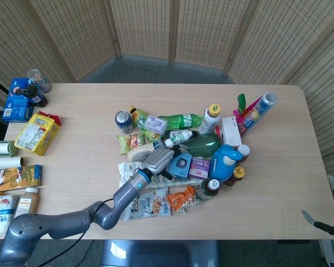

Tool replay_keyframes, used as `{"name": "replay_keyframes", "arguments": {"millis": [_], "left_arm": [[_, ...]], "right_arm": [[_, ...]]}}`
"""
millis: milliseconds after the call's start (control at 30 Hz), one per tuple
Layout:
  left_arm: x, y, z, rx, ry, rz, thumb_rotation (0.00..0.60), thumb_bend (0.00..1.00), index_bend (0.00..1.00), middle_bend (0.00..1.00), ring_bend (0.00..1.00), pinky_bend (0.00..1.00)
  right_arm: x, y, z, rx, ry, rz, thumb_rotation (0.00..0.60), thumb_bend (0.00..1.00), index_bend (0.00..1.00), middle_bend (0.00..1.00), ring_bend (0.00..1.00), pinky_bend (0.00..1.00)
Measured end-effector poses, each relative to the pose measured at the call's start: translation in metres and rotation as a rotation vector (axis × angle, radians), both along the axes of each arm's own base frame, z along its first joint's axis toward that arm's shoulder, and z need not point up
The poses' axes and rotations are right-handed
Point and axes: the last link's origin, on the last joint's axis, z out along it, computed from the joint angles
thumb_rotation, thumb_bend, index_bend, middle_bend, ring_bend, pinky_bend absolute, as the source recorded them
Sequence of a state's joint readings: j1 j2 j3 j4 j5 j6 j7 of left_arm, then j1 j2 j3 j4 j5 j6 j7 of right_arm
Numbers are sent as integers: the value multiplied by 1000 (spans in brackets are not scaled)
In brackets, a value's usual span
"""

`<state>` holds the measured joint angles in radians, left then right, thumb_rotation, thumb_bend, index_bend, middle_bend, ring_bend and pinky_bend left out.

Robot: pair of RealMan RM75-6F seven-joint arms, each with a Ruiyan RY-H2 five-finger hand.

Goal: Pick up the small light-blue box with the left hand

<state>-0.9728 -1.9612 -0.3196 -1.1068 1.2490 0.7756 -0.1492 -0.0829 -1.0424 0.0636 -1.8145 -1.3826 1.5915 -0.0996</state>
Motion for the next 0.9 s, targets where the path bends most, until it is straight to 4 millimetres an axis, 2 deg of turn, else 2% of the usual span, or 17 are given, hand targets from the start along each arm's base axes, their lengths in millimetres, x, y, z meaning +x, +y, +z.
{"name": "replay_keyframes", "arguments": {"millis": [167,367,600,900], "left_arm": [[0,1,10,39,-54,8,600,169,408,347,605,386],[-15,-5,41,88,-110,0,600,165,393,341,595,369],[-46,-20,102,215,-215,33,600,159,384,340,582,355],[-81,-38,173,379,-226,62,600,153,375,341,566,319]], "right_arm": [[-2,2,0,1,-3,-7,491,37,0,0,0,0],[-2,-2,-6,17,-14,3,493,37,0,0,0,0],[-1,-11,-22,55,-41,31,494,35,0,0,0,0],[0,-22,-36,90,-68,67,494,35,0,0,0,0]]}}
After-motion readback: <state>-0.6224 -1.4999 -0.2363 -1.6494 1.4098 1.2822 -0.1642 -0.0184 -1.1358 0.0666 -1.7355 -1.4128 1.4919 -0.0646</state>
